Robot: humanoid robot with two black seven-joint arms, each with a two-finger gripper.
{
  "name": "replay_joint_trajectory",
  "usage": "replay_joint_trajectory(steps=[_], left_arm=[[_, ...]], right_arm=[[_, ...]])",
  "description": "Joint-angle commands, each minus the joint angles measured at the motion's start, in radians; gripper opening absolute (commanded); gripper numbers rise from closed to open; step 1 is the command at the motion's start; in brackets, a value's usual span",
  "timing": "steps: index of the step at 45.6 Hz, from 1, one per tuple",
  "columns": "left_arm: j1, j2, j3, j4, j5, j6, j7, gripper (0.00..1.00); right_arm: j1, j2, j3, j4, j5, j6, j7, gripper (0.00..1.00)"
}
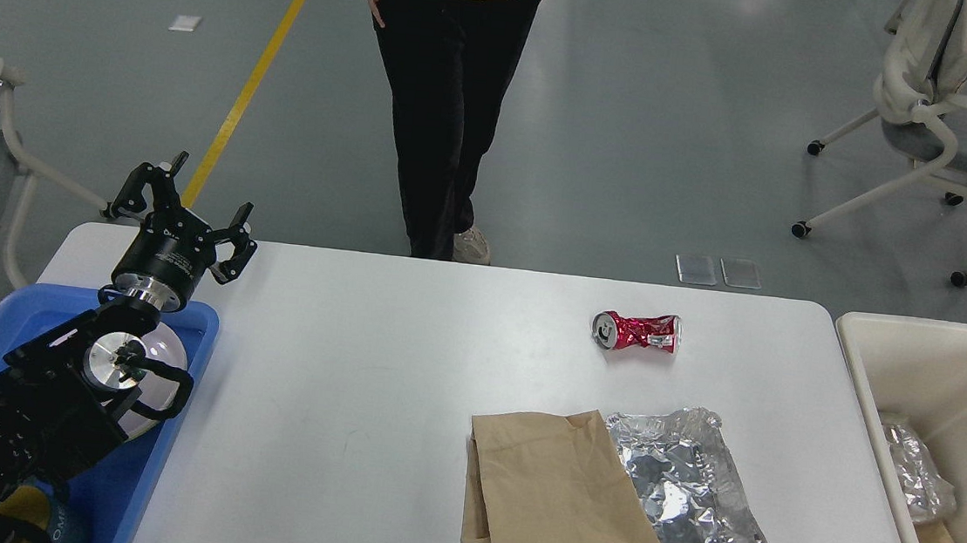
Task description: Tidy desktop
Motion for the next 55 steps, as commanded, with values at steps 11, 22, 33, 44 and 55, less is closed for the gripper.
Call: replay_joint_trajectory(steps=[11, 22, 33, 44, 55], left_arm=[[0.000, 0.000, 0.000, 0.000, 0.000, 0.000, 0.000, 0.97], [0.000, 0.000, 0.000, 0.000, 0.000, 0.000, 0.000, 0.97], [0.000, 0.000, 0.000, 0.000, 0.000, 0.000, 0.000, 0.97], [0.000, 0.000, 0.000, 0.000, 0.000, 0.000, 0.000, 0.97], [0.000, 0.000, 0.000, 0.000, 0.000, 0.000, 0.000, 0.97]], right_arm=[[-0.345, -0.024, 0.228, -0.053, 0.002, -0.372, 0.003, 0.00], [-0.612, 0.045, 0.429, -0.193, 0.002, -0.421, 0.005, 0.00], [-0.707, 0.086, 0.486, -0.253, 0.002, -0.423, 0.005, 0.42], [-0.695, 0.083, 0.488, -0.234, 0.002, -0.413, 0.005, 0.84], [-0.661, 0.054, 0.469, -0.198, 0.000, -0.406, 0.006, 1.00]])
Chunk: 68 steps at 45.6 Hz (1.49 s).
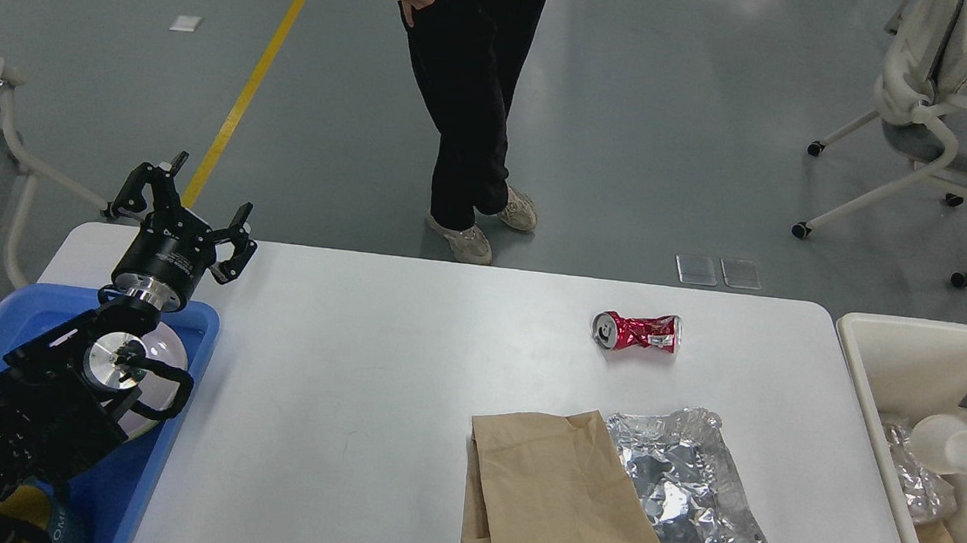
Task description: Tidy desktop
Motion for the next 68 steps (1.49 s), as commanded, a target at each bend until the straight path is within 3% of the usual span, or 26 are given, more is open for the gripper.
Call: replay_joint_trajectory(steps=[1, 13, 24, 36, 52, 68], left_arm=[[0.000, 0.000, 0.000, 0.000, 0.000, 0.000, 0.000, 0.97], [0.000, 0.000, 0.000, 0.000, 0.000, 0.000, 0.000, 0.97], [0.000, 0.000, 0.000, 0.000, 0.000, 0.000, 0.000, 0.97], [0.000, 0.000, 0.000, 0.000, 0.000, 0.000, 0.000, 0.97], [0.000, 0.000, 0.000, 0.000, 0.000, 0.000, 0.000, 0.97], [0.000, 0.000, 0.000, 0.000, 0.000, 0.000, 0.000, 0.97]], right_arm=[[0.029, -0.028, -0.007, 0.036, -0.001, 0.005, 0.001, 1.00], [0.236, -0.105, -0.068, 0.134, -0.015, 0.065, 0.003, 1.00], [0.595, -0.131, -0.173, 0.180, -0.006, 0.379, 0.001, 1.00], [0.781, -0.083, -0.007, 0.169, -0.015, 0.403, 0.003, 1.00], [0.603, 0.138, 0.308, 0.158, -0.012, 0.369, -0.009, 1.00], [0.464, 0.170, 0.367, 0.171, 0.232, 0.323, -0.009, 1.00]])
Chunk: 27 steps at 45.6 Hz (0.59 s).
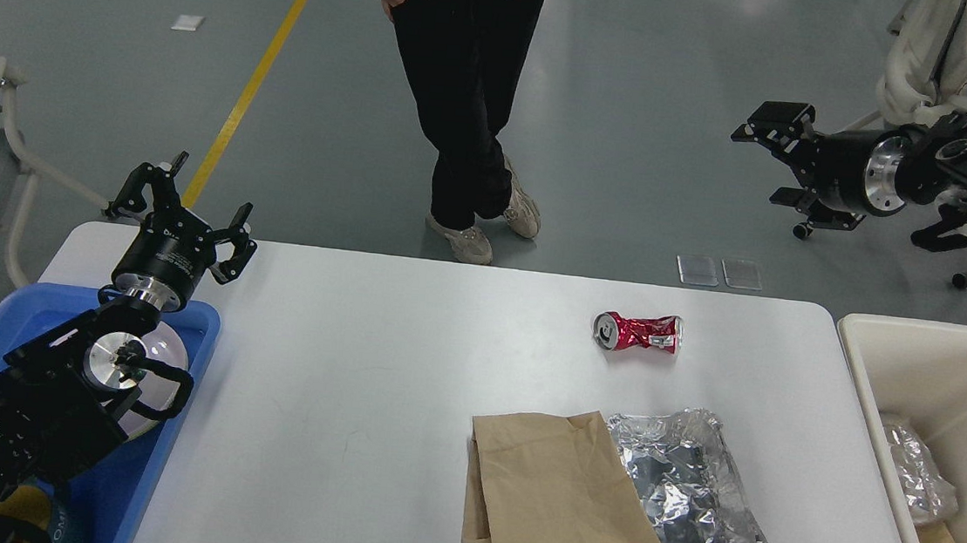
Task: Tidy desktop
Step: 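Lower the right gripper toward the red crushed can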
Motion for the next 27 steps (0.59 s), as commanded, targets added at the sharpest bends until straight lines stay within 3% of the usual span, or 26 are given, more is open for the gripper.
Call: replay_joint_trajectory(steps=[1, 13, 27], left_arm=[[0.000, 0.000, 0.000, 0.000, 0.000, 0.000, 0.000, 0.97], [0.000, 0.000, 0.000, 0.000, 0.000, 0.000, 0.000, 0.97], [0.000, 0.000, 0.000, 0.000, 0.000, 0.000, 0.000, 0.97]], right_arm=[[-0.046, 0.013, 0.000, 0.001, 0.110, -0.003, 0.000, 1.00], [-0.125, 0.016, -0.004, 0.007, 0.363, -0.082, 0.001, 1.00], [-0.264, 0.108, -0.003, 0.050, 0.403, -0.200, 0.003, 1.00]])
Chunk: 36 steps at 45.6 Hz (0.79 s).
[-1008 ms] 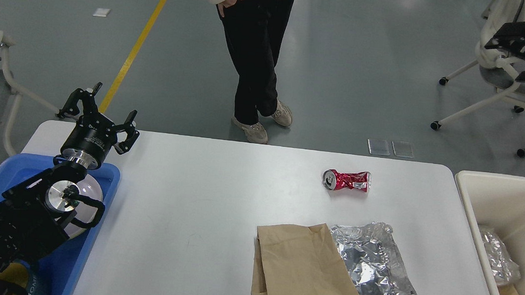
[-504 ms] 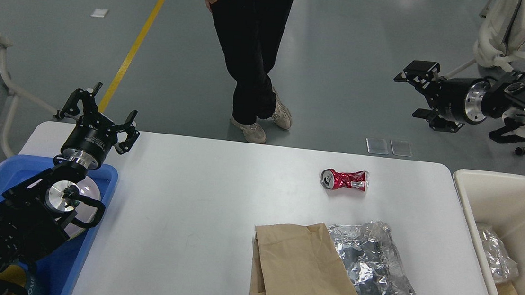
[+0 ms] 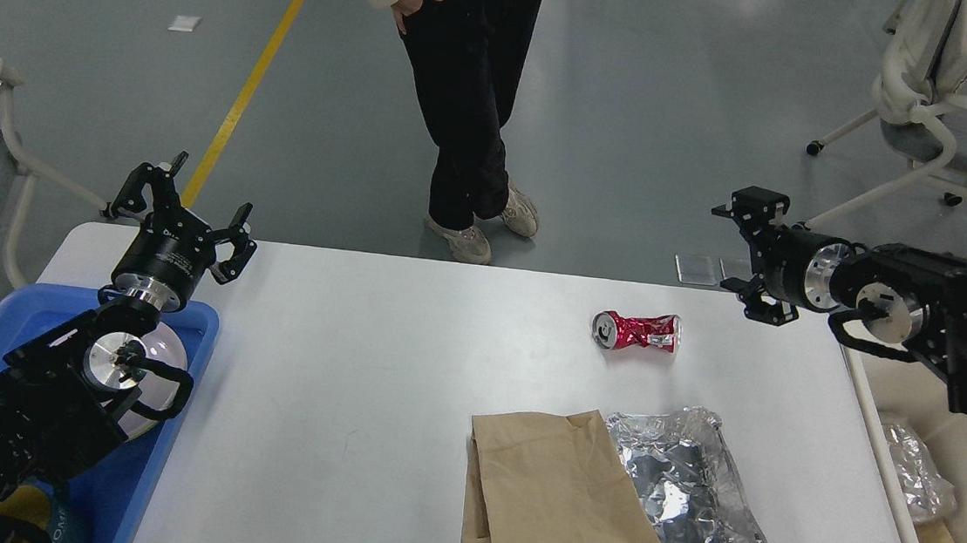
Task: Tidy desktop
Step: 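Lower the right gripper toward the red crushed can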
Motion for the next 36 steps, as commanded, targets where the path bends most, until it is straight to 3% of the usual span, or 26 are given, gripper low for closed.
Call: replay_joint_trajectory(steps=[1, 13, 28, 36], left_arm=[[0.000, 0.000, 0.000, 0.000, 0.000, 0.000, 0.000, 0.97], [0.000, 0.000, 0.000, 0.000, 0.000, 0.000, 0.000, 0.97], [0.000, 0.000, 0.000, 0.000, 0.000, 0.000, 0.000, 0.97], [0.000, 0.000, 0.000, 0.000, 0.000, 0.000, 0.000, 0.97]], right_arm=[[-0.063, 0.045, -0.001, 0.008, 0.000, -0.032, 0.001, 1.00], [-0.145, 0.112, 0.004, -0.017, -0.003, -0.091, 0.008, 1.00], [-0.224, 0.232, 0.013, -0.196, -0.009, -0.165, 0.013, 1.00], [-0.234, 0.243, 0.007, -0.213, -0.014, -0.180, 0.013, 1.00]])
